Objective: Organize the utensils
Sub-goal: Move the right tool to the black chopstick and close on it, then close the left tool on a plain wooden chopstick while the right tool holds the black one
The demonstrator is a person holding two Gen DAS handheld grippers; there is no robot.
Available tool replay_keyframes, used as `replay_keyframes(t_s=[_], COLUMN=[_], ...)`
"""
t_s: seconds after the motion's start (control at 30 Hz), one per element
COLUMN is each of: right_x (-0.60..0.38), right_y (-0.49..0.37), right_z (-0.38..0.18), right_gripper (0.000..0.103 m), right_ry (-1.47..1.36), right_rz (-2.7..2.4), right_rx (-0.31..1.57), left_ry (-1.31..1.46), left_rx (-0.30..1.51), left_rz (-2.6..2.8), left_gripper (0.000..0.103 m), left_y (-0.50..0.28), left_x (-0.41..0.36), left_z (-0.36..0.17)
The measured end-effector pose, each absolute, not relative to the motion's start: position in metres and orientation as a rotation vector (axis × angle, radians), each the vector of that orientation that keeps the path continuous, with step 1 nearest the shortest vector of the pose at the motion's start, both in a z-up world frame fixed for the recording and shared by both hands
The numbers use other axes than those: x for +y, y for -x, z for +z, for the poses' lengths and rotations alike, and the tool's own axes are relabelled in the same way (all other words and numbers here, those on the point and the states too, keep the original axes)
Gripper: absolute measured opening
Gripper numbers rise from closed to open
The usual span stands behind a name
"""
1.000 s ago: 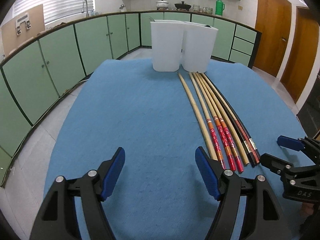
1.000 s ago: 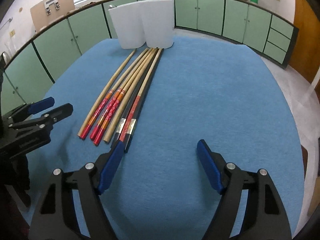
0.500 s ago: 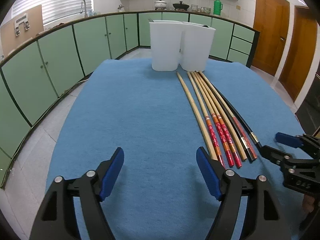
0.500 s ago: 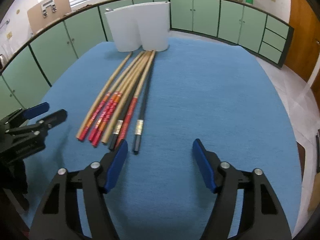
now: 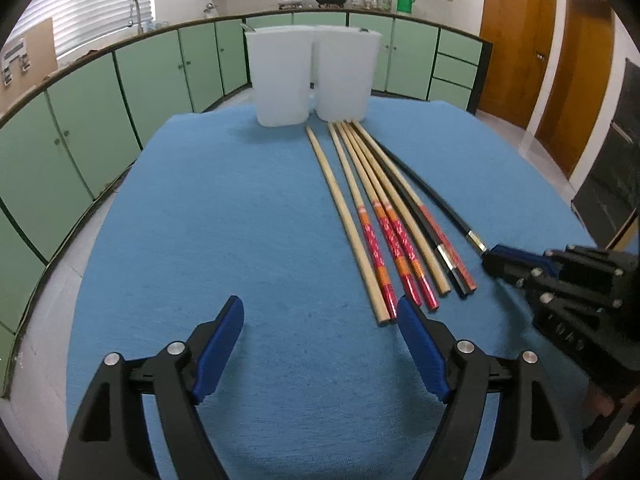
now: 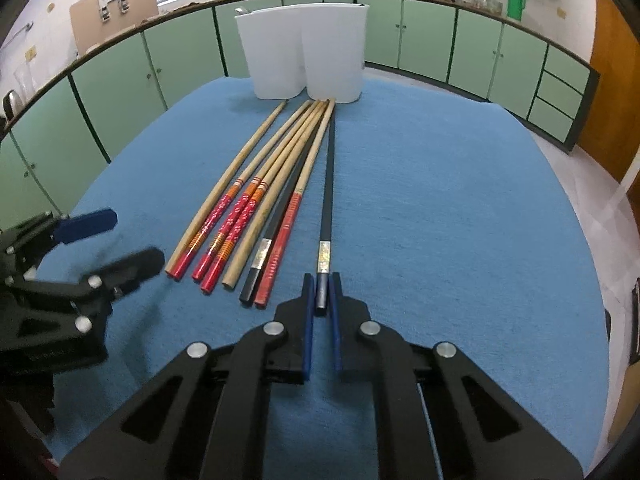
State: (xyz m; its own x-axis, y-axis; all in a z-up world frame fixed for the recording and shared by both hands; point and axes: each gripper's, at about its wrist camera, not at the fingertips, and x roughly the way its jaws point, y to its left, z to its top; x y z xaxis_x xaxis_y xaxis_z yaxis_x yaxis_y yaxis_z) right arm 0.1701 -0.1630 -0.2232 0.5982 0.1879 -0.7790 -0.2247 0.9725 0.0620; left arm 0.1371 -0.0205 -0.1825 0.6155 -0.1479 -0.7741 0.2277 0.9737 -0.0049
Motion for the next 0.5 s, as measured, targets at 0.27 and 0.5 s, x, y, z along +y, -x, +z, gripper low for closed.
replay_keyframes(t_s=[0.27, 0.5], right_x=[-0.168, -0.169], right_y=[-0.168, -0.166], right_z=[-0.224, -0.224], right_gripper=[0.007, 0.007], right_ry=[0.025, 0.023], right_rz=[0.238, 0.25], right_rx=[0.897, 0.896], left_ry=[-0.109, -0.121], left_rx=[0.91, 0.909], left_rz=[-0.167, -0.145], left_gripper=[0.082, 0.081], left_y=[-0.141, -0.14], left_x=[-0.014, -0.012], left_z=[-0.189, -0.187])
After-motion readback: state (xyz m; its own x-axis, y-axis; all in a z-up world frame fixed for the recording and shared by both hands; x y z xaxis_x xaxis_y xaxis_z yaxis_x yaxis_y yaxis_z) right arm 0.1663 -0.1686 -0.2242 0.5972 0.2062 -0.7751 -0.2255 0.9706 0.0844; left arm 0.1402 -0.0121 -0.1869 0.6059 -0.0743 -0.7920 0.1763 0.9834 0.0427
